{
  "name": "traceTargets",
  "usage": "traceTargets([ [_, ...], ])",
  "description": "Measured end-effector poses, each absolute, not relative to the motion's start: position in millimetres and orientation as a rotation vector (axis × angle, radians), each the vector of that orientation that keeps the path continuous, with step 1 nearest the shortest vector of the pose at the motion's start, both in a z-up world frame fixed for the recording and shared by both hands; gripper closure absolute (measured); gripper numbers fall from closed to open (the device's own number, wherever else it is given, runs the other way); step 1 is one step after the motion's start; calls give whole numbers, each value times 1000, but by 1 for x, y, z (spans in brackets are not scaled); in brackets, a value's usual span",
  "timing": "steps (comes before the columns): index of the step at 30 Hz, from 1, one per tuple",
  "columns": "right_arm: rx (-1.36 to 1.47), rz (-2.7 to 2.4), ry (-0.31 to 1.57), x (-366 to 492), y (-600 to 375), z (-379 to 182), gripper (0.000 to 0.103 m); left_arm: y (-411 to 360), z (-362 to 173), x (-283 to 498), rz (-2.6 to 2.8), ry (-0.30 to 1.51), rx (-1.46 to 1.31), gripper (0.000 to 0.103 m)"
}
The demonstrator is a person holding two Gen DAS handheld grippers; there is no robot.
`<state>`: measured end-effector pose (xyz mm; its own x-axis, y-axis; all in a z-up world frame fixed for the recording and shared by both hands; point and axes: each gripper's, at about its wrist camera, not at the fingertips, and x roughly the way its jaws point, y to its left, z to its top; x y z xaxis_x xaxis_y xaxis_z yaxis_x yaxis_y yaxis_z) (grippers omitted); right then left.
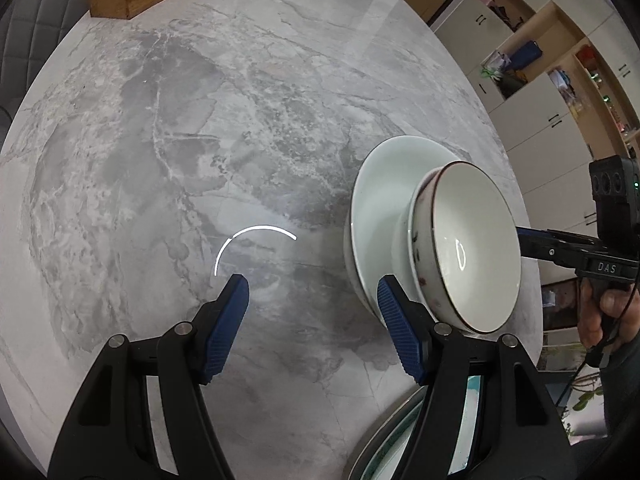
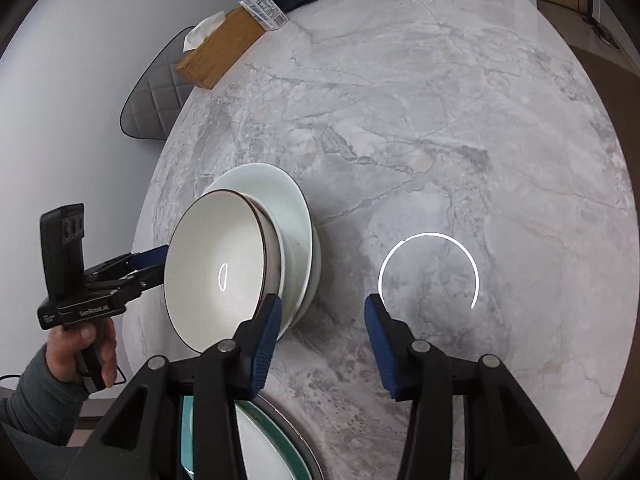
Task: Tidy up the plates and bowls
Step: 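Close the right tool on the rim of the stacked bowls and plates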
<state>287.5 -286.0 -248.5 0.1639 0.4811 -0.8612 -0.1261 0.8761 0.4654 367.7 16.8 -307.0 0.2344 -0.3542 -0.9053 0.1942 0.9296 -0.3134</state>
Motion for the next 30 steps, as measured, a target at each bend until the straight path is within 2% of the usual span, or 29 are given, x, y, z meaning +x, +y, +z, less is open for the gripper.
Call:
traceTargets([
  [16,323,441,1402,297,-281,-268,59,2,-331,387,-366,1367,-90,36],
  [20,323,406,1431,305,-276,-276,56,5,-339,391,-349,1395,-151,36],
  [22,309,417,1436,305,-273,-277,61,6,-343,392,-352,1404,-175,36],
  [24,331,455,1438,305,-270,-278,85,1,-342,392,-356,1402,-159,38],
  [25,335,478,1431,304,-267,-276,90,-2,-342,392,-360,1395,-145,43],
  [27,292,483,1416,303,-260,-272,91,-8,-340,390,-381,1376,-136,50],
  [30,297,491,1415,305,-261,-272,90,-10,-345,390,-381,1354,-161,50],
])
